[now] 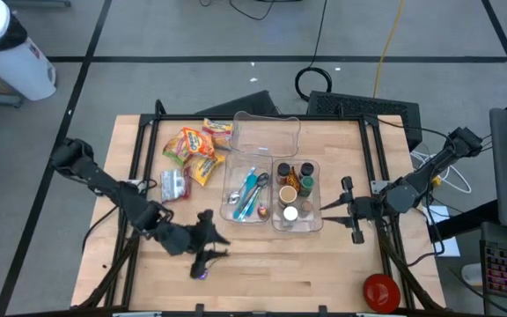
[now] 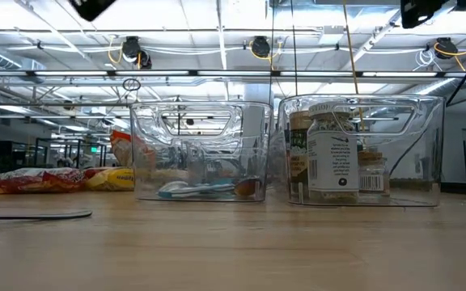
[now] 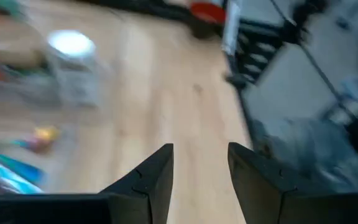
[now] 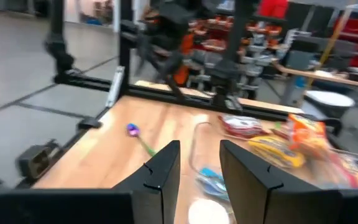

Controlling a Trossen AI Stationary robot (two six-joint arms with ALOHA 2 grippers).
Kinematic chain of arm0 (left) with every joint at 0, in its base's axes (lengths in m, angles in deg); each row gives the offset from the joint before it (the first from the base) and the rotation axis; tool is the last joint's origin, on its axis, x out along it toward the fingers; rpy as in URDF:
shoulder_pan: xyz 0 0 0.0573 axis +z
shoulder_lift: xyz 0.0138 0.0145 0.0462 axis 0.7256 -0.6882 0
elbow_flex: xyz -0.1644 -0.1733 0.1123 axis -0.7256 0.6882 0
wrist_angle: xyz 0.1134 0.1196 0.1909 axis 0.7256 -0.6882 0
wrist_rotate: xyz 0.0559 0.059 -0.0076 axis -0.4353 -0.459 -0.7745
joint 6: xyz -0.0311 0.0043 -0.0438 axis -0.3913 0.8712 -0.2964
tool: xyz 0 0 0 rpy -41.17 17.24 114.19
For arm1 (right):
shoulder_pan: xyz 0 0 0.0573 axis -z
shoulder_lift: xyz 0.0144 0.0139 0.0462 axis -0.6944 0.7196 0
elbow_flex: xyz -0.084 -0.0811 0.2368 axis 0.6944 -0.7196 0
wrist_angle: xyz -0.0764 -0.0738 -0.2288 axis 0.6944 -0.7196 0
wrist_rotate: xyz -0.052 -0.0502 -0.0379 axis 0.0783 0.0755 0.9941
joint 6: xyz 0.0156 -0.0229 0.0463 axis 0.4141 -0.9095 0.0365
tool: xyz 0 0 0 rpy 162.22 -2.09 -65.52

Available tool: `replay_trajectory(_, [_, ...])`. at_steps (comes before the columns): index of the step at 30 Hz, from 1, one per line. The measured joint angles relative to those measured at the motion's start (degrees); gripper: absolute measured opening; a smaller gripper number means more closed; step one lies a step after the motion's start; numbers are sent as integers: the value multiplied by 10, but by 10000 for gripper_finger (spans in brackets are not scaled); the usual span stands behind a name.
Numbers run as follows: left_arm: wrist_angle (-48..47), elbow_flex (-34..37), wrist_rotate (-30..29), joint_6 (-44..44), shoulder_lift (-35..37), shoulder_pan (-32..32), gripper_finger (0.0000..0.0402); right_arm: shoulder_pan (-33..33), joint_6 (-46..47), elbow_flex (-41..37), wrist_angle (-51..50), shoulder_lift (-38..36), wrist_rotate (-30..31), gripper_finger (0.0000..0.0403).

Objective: Pick & Place Food Item
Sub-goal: Put the blue green spoon into the bottom left transparent bin

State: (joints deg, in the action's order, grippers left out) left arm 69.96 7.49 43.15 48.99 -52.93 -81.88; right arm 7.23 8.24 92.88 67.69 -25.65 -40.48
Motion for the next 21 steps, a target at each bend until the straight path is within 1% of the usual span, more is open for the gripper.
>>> replay_trajectory(4, [-1,0,53,-39,-17,-28,157,0,-19,-42,29,-27,55,105])
replay_trajectory(7, [-2,0,66,-56,-32,-44,156,0,-47,-98,93,-56,122,105])
replay_trajectory(9, [-3,0,65,-56,-44,-55,157,0,-64,-136,141,-78,146,105])
replay_trajectory(12, [-14,0,64,-70,-72,-69,156,0,-79,-179,206,-105,150,105])
replay_trajectory(14, [-41,0,67,-113,-96,-75,156,0,-80,-195,236,-118,150,105])
replay_trajectory(16, [-82,0,72,-180,-118,-74,156,0,-80,-205,252,-126,151,105])
replay_trajectory(18, [-113,0,97,-235,-146,-69,156,0,-80,-208,256,-129,151,105])
replay_trajectory(21, [-141,0,145,-265,-189,-68,156,0,-80,-208,256,-129,151,105])
